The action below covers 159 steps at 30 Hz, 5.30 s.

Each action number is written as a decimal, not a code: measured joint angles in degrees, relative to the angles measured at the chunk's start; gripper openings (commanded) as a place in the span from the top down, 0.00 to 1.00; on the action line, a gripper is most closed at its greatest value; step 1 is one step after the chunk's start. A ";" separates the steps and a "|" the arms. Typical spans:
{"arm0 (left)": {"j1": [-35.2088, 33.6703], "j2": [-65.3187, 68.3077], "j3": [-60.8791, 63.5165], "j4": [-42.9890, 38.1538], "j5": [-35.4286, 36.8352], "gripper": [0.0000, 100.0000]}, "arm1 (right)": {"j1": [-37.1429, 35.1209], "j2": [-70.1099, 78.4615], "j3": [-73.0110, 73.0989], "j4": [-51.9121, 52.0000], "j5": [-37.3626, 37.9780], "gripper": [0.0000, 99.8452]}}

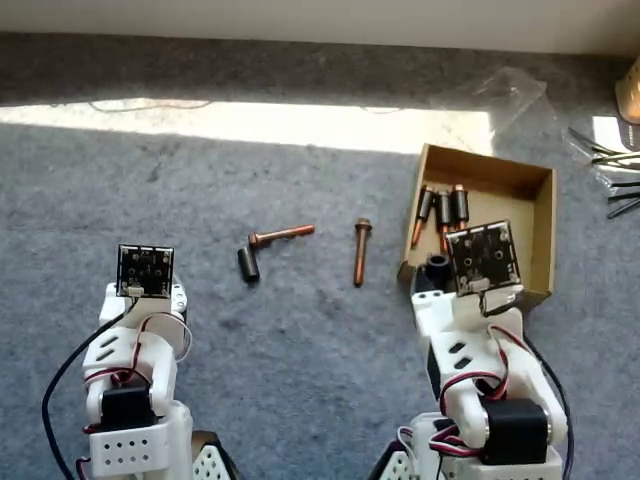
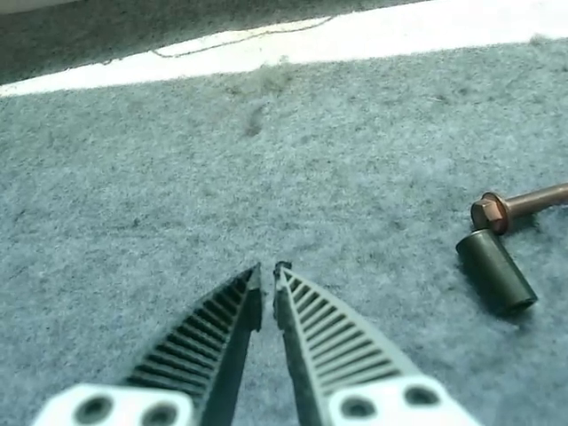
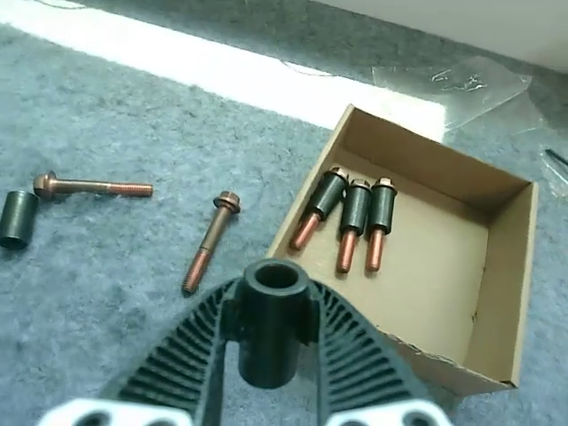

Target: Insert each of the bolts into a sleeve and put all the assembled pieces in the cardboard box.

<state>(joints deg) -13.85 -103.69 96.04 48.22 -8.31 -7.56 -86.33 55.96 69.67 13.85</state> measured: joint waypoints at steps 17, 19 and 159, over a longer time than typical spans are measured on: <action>10.46 0.00 -4.13 8.70 -10.11 0.96 | 0.79 -18.02 24.00 -10.20 -4.57 1.00; 11.96 -0.09 -5.89 9.76 -10.20 0.96 | 0.88 -18.20 25.23 -10.81 -6.24 1.00; 41.93 160.18 -143.21 28.40 29.19 0.83 | 6.59 -18.20 34.11 -18.73 -14.24 1.00</action>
<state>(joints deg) 28.09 56.48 -47.16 76.62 20.88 -0.97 -104.53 90.07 50.95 -0.40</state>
